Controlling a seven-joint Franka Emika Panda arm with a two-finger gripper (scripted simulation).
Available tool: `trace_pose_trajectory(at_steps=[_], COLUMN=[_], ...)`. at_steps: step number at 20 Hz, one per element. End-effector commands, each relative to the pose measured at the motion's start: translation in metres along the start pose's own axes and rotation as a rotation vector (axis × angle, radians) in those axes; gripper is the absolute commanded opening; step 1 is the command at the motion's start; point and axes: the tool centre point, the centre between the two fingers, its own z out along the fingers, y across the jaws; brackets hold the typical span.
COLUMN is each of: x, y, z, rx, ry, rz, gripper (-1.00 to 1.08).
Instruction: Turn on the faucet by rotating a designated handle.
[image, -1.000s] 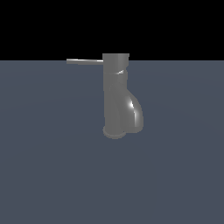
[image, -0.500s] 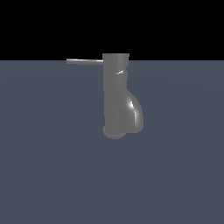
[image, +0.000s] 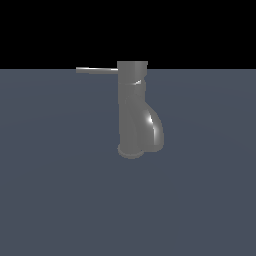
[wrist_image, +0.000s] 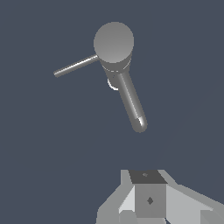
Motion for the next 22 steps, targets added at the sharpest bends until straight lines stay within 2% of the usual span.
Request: trace_pose_trajectory(at_steps=[1, 11, 22], x=[0.011, 0.054, 0.098], y=[-0.006, -0.032, -0.063], z=[0.005, 0.032, 0.07], rx=[0.007, 0.018, 0.007], ry=[-0.005, -0.022, -0.031], rz=[0.055, 0.28, 0.533], gripper=[-1.0, -1.0, -1.0])
